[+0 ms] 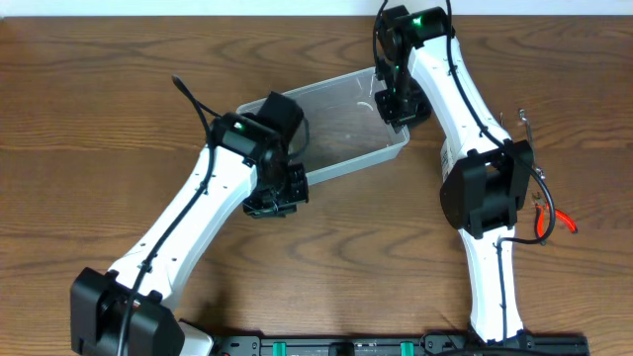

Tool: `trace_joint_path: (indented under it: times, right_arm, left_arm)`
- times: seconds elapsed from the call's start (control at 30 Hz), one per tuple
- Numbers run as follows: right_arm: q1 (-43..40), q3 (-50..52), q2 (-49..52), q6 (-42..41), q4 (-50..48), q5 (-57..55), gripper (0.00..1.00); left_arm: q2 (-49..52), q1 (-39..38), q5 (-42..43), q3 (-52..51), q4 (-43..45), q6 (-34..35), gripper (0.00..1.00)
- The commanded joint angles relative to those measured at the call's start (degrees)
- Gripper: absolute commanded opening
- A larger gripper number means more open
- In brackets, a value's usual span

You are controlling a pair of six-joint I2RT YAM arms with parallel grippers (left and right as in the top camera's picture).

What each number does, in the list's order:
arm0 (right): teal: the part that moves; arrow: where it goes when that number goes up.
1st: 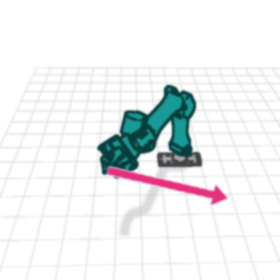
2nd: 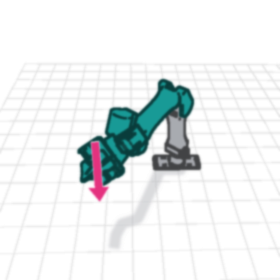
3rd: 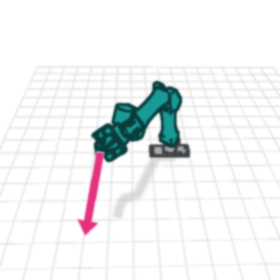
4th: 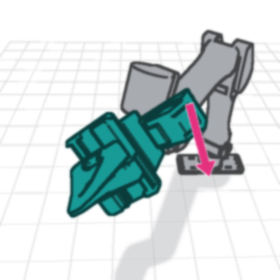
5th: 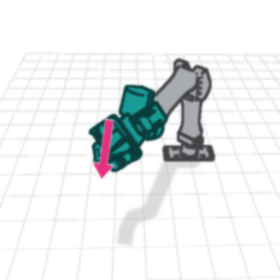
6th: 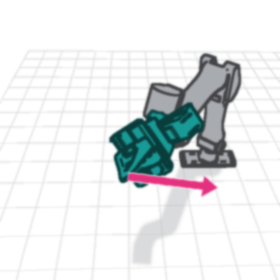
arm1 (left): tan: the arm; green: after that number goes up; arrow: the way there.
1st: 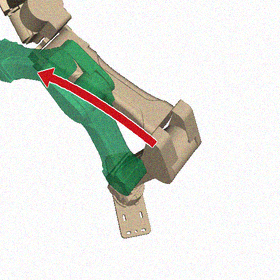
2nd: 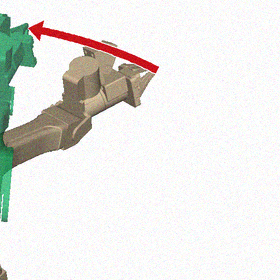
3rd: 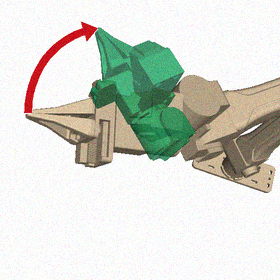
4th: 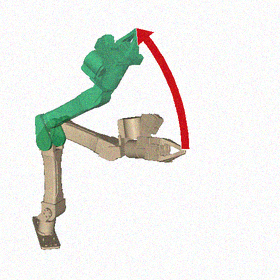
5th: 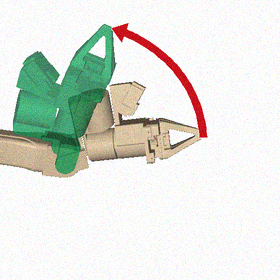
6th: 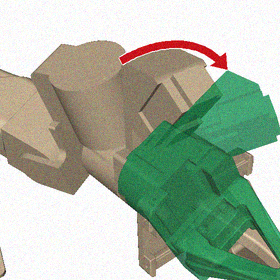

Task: Pack container

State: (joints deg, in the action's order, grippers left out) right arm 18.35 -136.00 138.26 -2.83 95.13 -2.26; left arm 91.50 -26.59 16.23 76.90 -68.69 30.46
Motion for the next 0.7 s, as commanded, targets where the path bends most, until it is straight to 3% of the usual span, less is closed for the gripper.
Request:
trace_joint_path:
  times: [0.0, 0.33, 0.47, 0.63, 0.67]
  right_arm:
    - [0.44, 0.00, -2.10, -2.75, 2.05, -2.27, 0.27]
    - [0.48, 0.20, -2.10, -2.51, 0.66, -1.33, 0.30]
    - [0.48, 0.15, -2.54, -1.36, -1.33, -0.28, 0.24]
    - [0.46, 0.15, -4.70, -1.38, -3.76, -0.76, 0.01]
    - [0.48, 0.15, -5.11, -1.36, -4.13, -0.74, 0.01]
  left_arm:
    - [0.24, 0.04, -1.97, -1.31, 0.24, 1.20, 0.06]
    - [0.24, 0.04, -3.13, -1.46, 1.97, 1.18, 0.06]
    - [0.24, 0.04, -3.45, -1.46, 2.43, 1.18, 0.06]
    - [0.24, 0.02, -3.45, -1.46, 2.58, 1.18, 0.06]
    - [0.24, 0.02, -3.45, -1.46, 2.58, 1.18, 0.06]
